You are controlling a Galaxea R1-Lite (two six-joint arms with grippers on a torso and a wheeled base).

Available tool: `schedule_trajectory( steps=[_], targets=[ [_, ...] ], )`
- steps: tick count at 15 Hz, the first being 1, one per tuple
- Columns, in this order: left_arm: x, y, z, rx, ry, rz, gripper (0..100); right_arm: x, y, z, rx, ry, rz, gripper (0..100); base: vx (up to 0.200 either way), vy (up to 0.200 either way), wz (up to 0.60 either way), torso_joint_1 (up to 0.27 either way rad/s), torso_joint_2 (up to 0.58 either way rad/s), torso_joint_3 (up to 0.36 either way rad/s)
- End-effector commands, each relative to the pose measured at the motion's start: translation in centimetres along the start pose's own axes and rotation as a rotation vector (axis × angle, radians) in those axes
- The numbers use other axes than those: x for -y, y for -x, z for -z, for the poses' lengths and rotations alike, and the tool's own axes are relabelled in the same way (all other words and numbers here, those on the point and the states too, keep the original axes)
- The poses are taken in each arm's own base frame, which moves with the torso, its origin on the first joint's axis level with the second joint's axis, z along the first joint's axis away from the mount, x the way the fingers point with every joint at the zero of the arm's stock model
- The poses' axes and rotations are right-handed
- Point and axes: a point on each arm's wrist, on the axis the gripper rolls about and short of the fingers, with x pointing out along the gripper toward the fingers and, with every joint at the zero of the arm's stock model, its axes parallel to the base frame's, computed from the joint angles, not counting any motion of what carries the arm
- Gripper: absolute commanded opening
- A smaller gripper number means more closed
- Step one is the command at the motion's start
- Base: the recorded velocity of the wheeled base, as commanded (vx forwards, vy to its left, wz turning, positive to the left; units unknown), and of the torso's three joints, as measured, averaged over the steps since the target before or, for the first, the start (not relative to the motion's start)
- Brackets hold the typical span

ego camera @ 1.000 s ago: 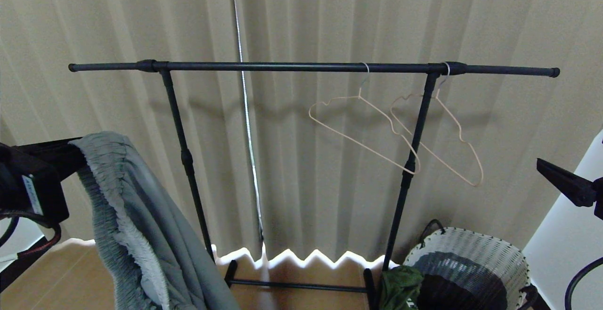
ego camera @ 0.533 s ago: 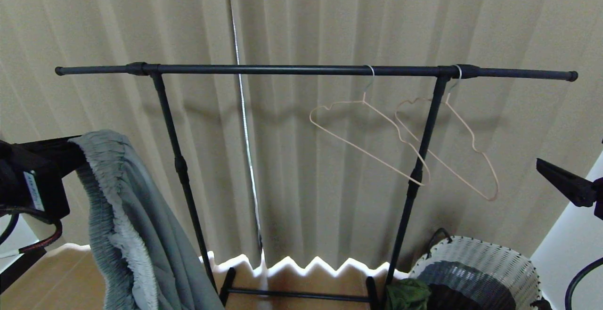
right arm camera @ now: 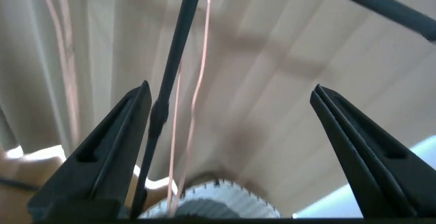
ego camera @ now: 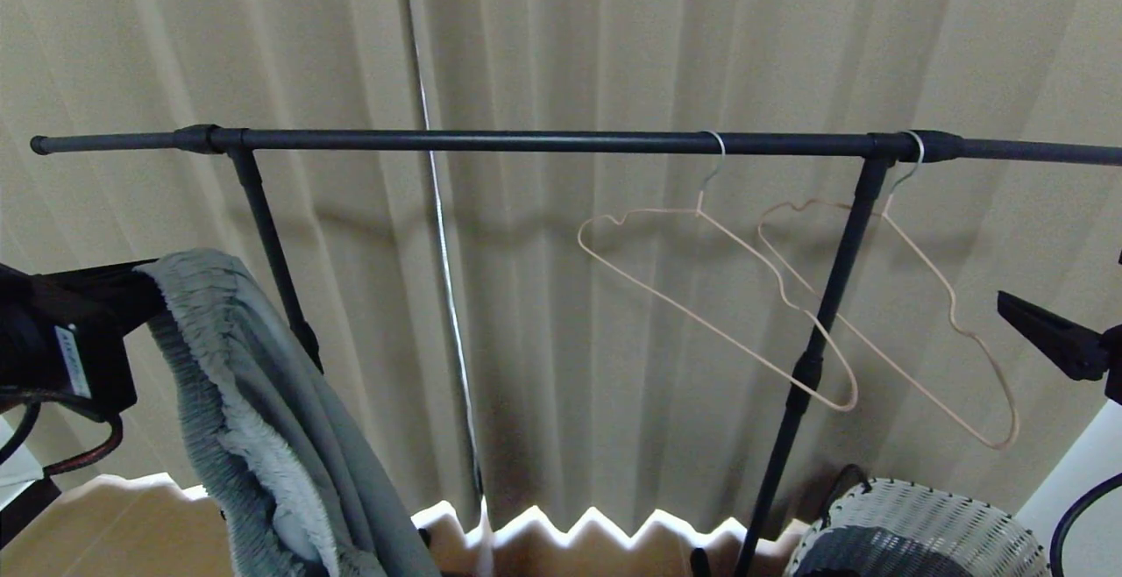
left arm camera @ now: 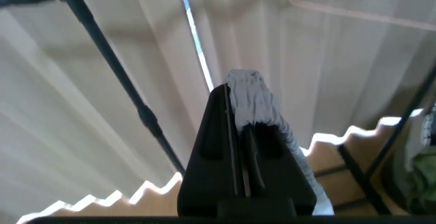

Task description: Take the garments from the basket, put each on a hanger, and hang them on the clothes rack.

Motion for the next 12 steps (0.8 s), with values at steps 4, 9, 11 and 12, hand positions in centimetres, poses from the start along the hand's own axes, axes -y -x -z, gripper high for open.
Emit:
schedule_trajectory(
  steps=[4, 9, 11, 12],
  targets=[
    [0.3, 0.2, 1.9, -0.031, 0.003, 0.004, 0, -0.2, -3.6, 0.7, -0.103, -0.003, -0.033, 100, 0.000, 0.000, 0.00, 0.000, 0.00, 0.000],
    [0.4, 0.1, 2.4, -0.014, 0.004, 0.001, 0, -0.2, -7.9, -0.2, -0.324, -0.132, -0.092, 100, 0.000, 0.000, 0.00, 0.000, 0.00, 0.000],
    [0.4, 0.3, 2.4, -0.008, 0.002, 0.001, 0, -0.1, -9.8, -0.6, -0.371, -0.184, -0.093, 100, 0.000, 0.000, 0.00, 0.000, 0.00, 0.000],
    [0.4, 0.5, 2.4, -0.003, 0.000, 0.003, 0, 0.0, -10.5, -0.6, -0.384, -0.202, -0.090, 100, 0.000, 0.000, 0.00, 0.000, 0.00, 0.000]
  ],
)
